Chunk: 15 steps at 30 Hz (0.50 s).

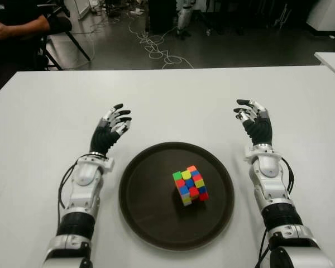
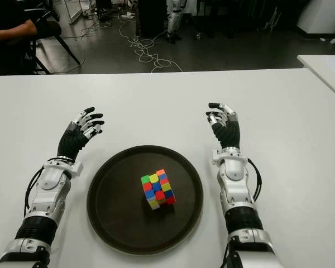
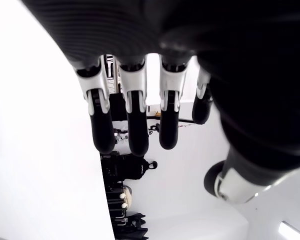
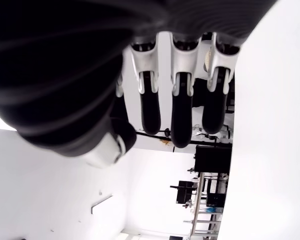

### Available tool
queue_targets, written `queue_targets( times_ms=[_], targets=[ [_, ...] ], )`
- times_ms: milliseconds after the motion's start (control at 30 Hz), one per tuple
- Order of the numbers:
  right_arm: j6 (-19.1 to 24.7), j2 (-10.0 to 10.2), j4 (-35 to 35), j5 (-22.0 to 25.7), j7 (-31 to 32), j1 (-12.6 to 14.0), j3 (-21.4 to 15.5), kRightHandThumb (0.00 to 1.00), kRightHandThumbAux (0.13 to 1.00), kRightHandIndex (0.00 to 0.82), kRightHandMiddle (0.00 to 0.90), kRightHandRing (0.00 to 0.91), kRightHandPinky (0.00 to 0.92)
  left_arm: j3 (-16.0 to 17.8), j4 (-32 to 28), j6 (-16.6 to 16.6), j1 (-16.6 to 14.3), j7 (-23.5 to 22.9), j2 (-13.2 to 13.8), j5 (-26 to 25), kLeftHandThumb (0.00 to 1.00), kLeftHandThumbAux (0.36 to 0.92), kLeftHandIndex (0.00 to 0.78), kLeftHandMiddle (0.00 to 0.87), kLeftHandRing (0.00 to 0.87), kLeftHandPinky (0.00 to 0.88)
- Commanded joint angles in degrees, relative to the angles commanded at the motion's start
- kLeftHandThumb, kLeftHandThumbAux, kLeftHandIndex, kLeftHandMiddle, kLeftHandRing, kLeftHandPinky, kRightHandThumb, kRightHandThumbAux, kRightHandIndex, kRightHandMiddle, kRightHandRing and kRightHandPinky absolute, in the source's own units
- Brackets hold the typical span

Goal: Pick up the Rubik's Cube and put it in the plate

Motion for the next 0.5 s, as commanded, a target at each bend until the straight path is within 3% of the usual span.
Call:
queue_targets(
  times_ms=[500],
  targets=[
    [-0.28,-0.36,1.3,0.44,0.5,-0.76,-0.07,0.661,0.743,0.398,0.306,0.352,0.38,-0.01,-0.19,0.37,-0.04,-0.17,0.01,-0.17,0.346,0.682,0.145,0.239,0.241,0.3]
  ],
)
